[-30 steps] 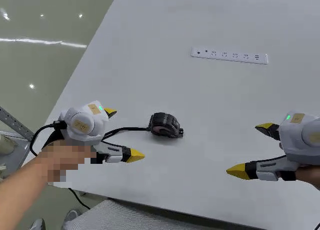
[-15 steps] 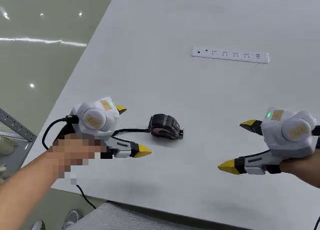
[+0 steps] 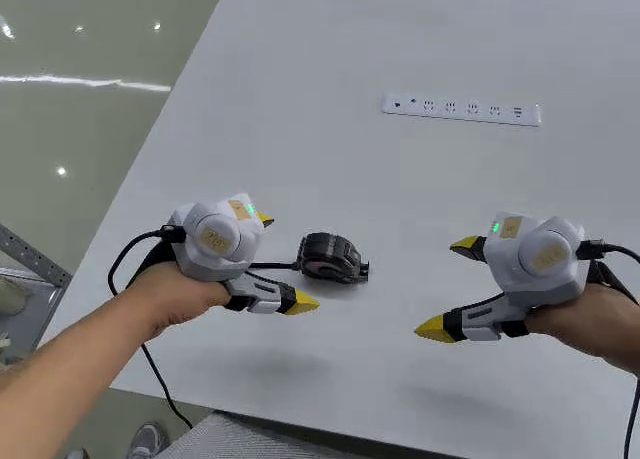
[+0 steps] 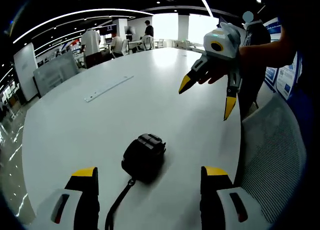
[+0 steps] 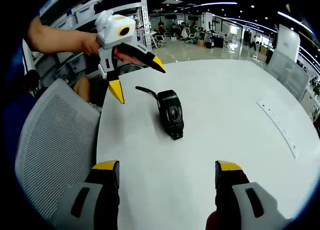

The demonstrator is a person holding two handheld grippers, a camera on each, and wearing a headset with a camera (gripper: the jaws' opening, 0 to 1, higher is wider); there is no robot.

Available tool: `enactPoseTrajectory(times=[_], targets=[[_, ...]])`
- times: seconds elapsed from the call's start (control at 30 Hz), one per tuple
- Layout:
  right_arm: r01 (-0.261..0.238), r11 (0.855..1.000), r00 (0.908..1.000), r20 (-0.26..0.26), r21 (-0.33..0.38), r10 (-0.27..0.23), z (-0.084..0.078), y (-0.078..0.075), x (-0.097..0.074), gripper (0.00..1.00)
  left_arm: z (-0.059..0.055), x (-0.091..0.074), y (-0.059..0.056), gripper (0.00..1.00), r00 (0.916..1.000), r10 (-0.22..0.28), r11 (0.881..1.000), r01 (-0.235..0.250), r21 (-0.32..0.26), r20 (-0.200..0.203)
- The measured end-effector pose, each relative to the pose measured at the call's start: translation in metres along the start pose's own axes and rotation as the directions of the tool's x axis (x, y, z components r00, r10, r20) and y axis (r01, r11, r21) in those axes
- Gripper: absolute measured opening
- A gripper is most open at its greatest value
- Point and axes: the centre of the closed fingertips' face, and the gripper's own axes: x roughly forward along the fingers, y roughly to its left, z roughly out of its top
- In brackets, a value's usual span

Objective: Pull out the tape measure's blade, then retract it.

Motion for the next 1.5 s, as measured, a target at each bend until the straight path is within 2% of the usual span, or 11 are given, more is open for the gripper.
enactPoseTrajectory(times=[0.43,0.83,1.13,1.3,1.5], targets=[[-0.049,0.995,0.9985,-0.029,-0.085,0.046,0.004,-0.001,0.027,0.69,0.003,0.025,0.002,0.77,0.9988,-0.047,0.998,0.048,0.039,-0.013],[-0.097,0.988,0.9943,-0.056,-0.117,0.091,0.004,-0.005,0.059,0.63,0.005,0.043,0.005,0.73,0.9961,-0.081,0.994,0.084,0.077,-0.036],[-0.116,0.984,0.9921,-0.064,-0.137,0.108,0.003,-0.011,0.08,0.57,0.007,0.05,0.002,0.69,0.9936,-0.099,0.99,0.104,0.096,-0.055],[-0.12,0.982,0.9915,-0.067,-0.148,0.111,0.003,-0.014,0.088,0.52,0.009,0.054,-0.001,0.66,0.9904,-0.123,0.986,0.129,0.108,-0.063],[-0.13,0.979,0.9901,-0.073,-0.158,0.12,0.0,-0.015,0.097,0.47,0.008,0.058,-0.004,0.58,0.9863,-0.138,0.976,0.151,0.155,-0.091]])
